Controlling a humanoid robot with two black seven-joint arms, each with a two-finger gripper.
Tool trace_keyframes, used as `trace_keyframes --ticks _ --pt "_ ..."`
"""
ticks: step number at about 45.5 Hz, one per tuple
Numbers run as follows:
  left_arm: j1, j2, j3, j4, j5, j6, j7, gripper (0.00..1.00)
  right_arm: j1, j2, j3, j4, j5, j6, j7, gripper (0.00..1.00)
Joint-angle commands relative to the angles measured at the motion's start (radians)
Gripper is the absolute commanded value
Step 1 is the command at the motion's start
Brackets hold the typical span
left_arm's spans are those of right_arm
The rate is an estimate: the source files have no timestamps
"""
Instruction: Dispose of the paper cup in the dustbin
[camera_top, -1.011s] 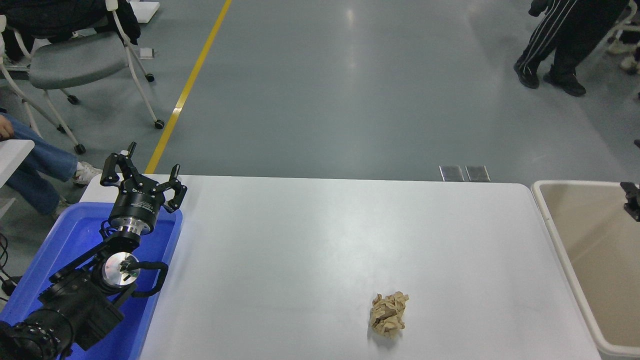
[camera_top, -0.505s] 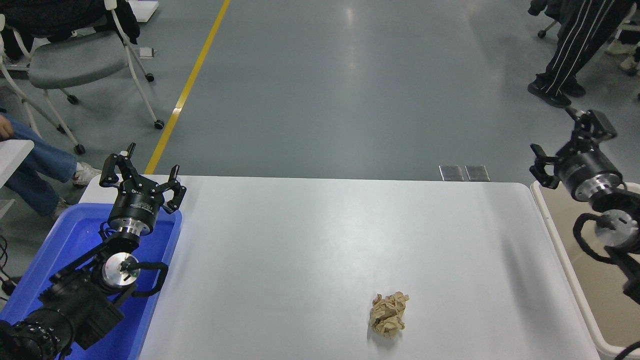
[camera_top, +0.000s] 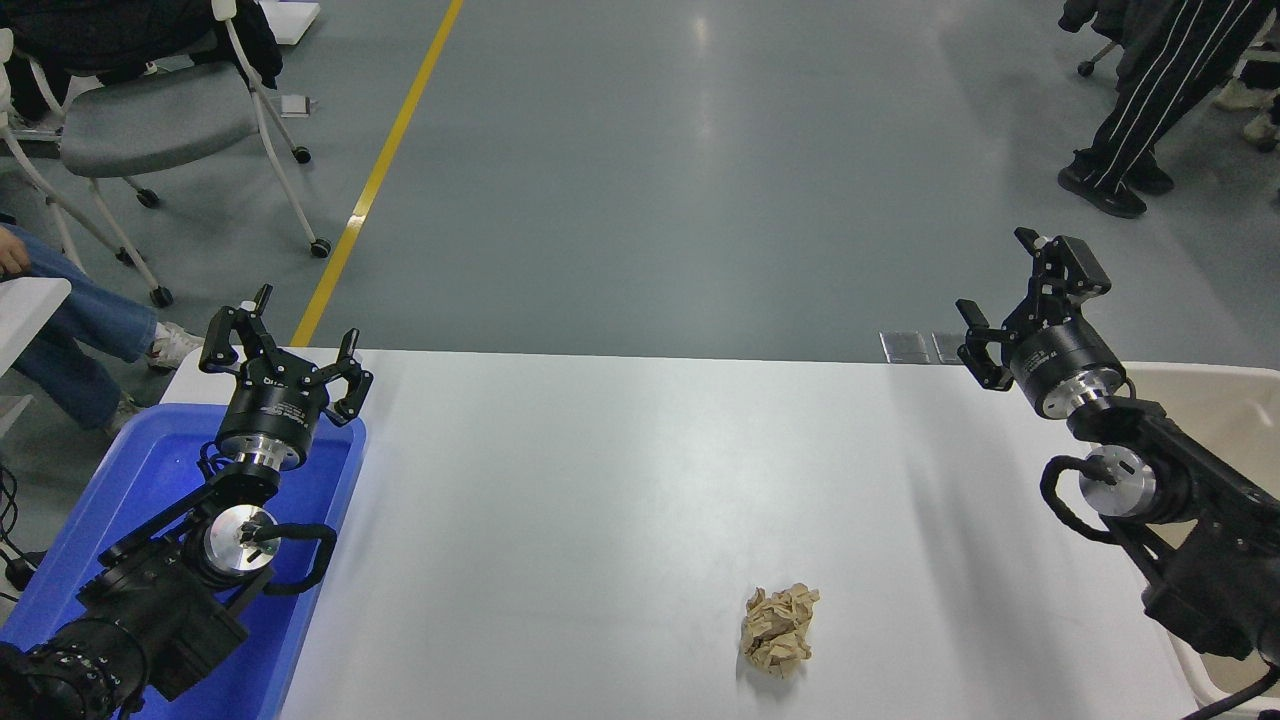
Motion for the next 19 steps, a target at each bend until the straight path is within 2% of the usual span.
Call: trace_keyframes --ticks 1,19 --pt "0.0 0.0 0.0 0.0 0.0 0.0 0.0 1.0 -0.027 0.019 0.001 -0.007 -0.004 0.001 0.001 0.99" --pt "0.0 0.0 0.0 0.0 0.0 0.0 0.0 1.0 -0.03 0.057 0.011 -0.013 -0.004 -0.01 0.002 0.99"
